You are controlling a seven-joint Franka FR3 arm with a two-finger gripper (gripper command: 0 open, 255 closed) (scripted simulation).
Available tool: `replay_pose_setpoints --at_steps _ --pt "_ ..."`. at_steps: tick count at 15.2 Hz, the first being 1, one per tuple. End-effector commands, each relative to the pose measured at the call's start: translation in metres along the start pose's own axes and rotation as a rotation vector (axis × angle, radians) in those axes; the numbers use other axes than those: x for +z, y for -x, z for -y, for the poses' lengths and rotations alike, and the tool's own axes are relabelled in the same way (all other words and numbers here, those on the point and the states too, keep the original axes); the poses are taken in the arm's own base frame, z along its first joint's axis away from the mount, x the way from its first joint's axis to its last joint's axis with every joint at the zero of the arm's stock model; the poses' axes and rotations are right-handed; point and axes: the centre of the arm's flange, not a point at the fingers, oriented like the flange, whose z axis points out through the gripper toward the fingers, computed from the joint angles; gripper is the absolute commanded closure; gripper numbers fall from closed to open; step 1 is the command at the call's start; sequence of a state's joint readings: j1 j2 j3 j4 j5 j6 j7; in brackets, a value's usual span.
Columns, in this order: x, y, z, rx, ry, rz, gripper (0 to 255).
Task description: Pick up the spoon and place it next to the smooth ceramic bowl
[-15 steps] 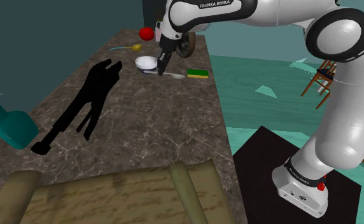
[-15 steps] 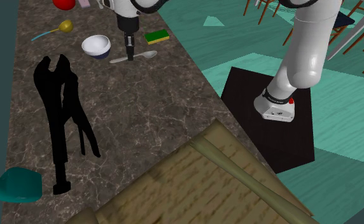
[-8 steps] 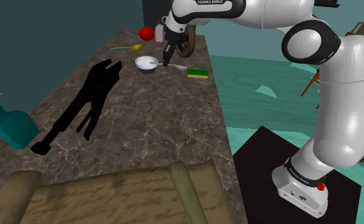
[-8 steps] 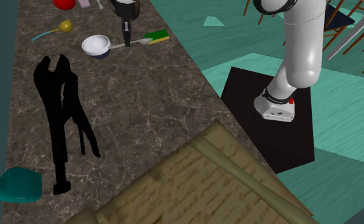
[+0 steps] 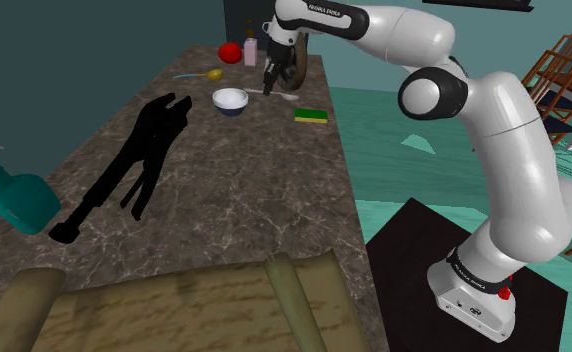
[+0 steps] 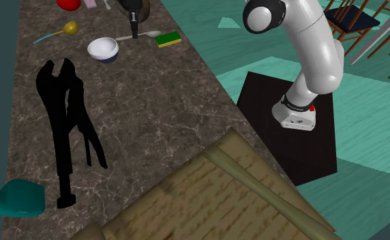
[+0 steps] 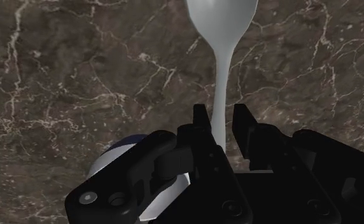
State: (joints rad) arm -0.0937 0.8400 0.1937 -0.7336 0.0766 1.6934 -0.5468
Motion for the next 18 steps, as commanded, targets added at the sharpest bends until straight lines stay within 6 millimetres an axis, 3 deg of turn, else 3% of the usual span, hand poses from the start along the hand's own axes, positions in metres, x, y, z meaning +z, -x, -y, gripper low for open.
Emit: replay_pose_setpoints --at_steps 1,18 --pt "0.009 0.002 -0.004 -0.001 0.000 -0.001 255" --pt "0.096 0.022 -0.014 -0.001 0.000 -0.001 255"
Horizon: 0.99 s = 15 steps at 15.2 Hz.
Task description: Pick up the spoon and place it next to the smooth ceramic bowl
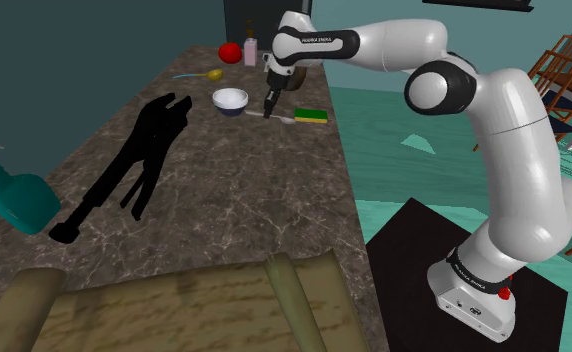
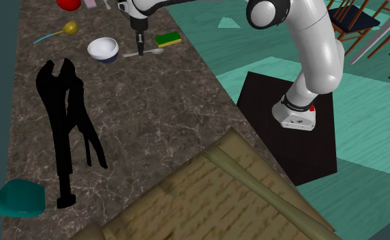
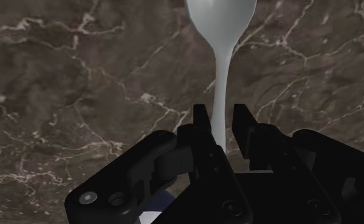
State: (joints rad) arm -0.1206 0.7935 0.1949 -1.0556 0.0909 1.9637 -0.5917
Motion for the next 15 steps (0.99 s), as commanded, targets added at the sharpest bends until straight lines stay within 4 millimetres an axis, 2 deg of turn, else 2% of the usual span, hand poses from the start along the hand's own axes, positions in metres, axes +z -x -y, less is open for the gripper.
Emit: replay_pose_setpoints --at_steps 1,6,14,15 --pt "0.011 0.002 -0.001 0.000 0.000 0.000 255" --pt "0.034 0.007 -0.004 0.000 0.000 0.000 255" --pt "0.034 0.007 -0.004 0.000 0.000 0.000 255" --pt "0.034 0.007 -0.004 0.000 0.000 0.000 0"
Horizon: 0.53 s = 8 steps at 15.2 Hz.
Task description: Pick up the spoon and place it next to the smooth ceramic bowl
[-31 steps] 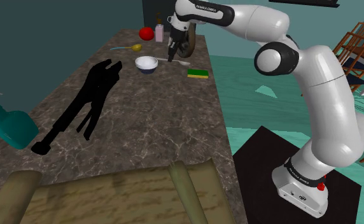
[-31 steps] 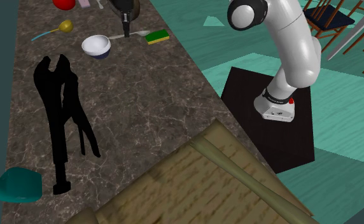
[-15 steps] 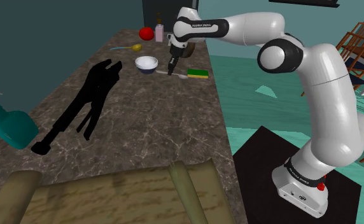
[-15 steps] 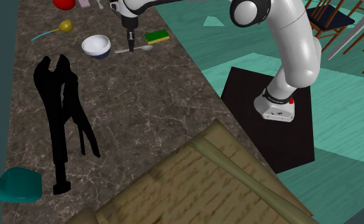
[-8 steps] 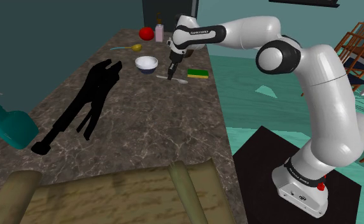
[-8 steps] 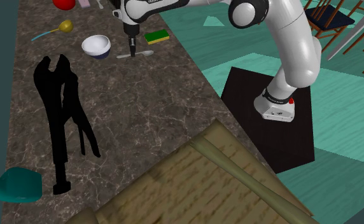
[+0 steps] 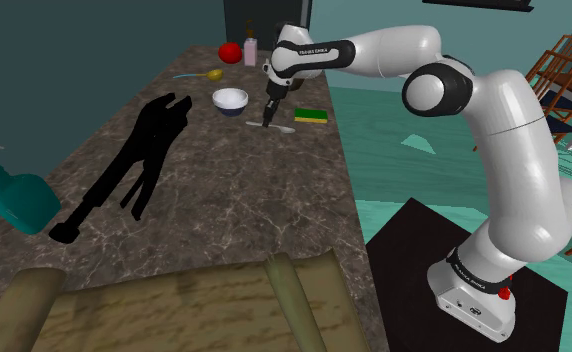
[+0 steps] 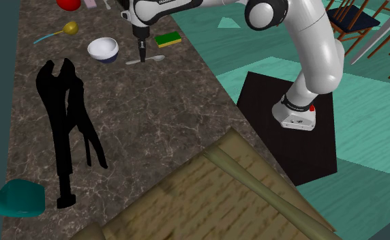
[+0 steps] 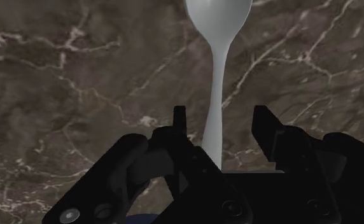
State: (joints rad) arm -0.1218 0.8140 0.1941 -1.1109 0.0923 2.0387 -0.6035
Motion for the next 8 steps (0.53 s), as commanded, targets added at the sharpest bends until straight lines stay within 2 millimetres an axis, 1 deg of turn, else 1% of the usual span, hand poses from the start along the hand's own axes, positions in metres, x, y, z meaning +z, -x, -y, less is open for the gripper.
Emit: replay_pose_setpoints --at_steps 1,5,8 --pt "0.000 0.000 0.000 0.000 0.000 0.000 0" --pt "0.000 0.000 0.000 0.000 0.000 0.000 0" --pt "-0.040 0.000 0.000 0.000 0.000 0.000 0"
